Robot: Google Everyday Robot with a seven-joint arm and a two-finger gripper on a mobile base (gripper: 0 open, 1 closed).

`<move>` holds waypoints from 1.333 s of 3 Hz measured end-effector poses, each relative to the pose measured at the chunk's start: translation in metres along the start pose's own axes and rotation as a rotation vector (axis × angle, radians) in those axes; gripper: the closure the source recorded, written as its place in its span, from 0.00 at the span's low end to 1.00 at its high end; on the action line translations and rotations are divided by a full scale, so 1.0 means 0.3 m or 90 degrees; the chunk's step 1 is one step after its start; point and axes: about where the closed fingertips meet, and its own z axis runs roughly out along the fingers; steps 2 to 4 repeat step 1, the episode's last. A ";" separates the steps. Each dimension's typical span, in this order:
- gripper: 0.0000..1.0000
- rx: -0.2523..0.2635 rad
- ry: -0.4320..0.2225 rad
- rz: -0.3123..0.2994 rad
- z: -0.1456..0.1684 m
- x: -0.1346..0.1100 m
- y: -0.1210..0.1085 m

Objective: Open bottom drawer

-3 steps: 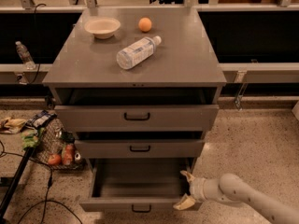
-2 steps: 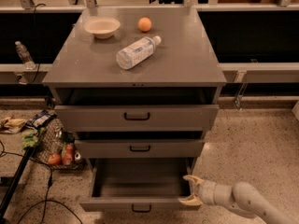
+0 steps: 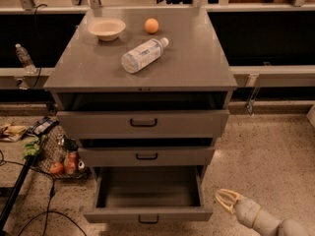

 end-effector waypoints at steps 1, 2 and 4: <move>0.79 -0.009 0.004 -0.003 0.013 0.006 0.013; 0.79 -0.009 0.004 -0.003 0.013 0.006 0.013; 0.79 -0.009 0.004 -0.003 0.013 0.006 0.013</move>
Offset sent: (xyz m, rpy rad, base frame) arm 0.0000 0.0000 0.0000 0.0000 0.0000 0.0000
